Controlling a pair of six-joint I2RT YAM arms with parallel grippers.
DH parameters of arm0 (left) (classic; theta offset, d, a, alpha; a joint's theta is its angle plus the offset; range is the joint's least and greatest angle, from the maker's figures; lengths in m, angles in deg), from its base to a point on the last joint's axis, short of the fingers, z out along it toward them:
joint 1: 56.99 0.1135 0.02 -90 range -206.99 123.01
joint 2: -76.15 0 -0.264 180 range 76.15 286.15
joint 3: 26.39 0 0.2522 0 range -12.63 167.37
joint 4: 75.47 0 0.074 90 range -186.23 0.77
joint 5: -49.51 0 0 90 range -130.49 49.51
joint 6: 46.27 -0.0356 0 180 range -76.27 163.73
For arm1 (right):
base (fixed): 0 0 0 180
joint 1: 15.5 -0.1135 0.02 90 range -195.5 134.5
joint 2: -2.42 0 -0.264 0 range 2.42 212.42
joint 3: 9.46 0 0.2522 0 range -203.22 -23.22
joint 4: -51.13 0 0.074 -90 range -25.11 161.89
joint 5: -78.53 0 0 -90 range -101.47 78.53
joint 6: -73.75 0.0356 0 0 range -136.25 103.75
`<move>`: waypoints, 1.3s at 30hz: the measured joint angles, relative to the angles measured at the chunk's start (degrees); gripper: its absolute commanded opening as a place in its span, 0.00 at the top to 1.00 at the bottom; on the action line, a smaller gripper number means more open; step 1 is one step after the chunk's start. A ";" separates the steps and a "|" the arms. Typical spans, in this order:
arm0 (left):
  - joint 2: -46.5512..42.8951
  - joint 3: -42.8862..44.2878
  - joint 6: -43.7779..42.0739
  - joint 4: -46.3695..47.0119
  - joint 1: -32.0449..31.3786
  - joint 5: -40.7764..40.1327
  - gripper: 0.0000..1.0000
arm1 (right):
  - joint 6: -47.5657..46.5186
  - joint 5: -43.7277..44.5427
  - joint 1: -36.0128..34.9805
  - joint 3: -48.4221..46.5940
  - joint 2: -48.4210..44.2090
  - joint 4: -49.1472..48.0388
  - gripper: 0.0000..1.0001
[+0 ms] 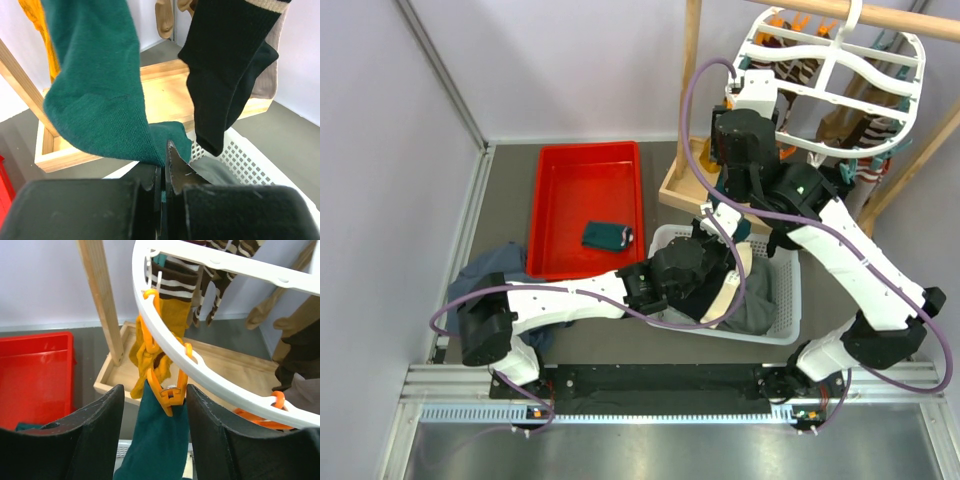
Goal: Remove the socks clipped to the hanger
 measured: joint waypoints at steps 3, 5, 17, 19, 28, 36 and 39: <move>0.00 0.00 -0.02 0.00 0.00 0.00 1.00 | 0.00 1.88 0.00 0.02 0.00 -0.09 0.47; 0.00 0.00 -0.02 0.02 0.00 0.00 1.00 | -0.11 2.69 -0.02 0.02 0.00 -0.26 0.47; 0.00 -0.02 -0.02 0.24 0.00 0.00 1.00 | -0.98 3.45 -0.22 2.36 -0.57 -2.60 0.43; -0.02 -0.15 0.00 0.48 0.00 0.00 1.00 | -0.92 3.37 -0.13 2.73 -0.61 -2.56 0.43; -0.46 -0.92 0.07 0.59 0.00 0.02 1.00 | -0.87 3.80 0.35 2.84 -1.07 -2.67 0.49; -1.09 -1.51 0.22 0.81 0.00 0.31 1.00 | -1.86 3.32 1.07 3.98 -1.33 -4.44 0.74; -1.09 -1.55 0.22 0.81 0.00 0.42 1.00 | -2.99 3.15 1.36 5.09 -1.44 -5.95 0.85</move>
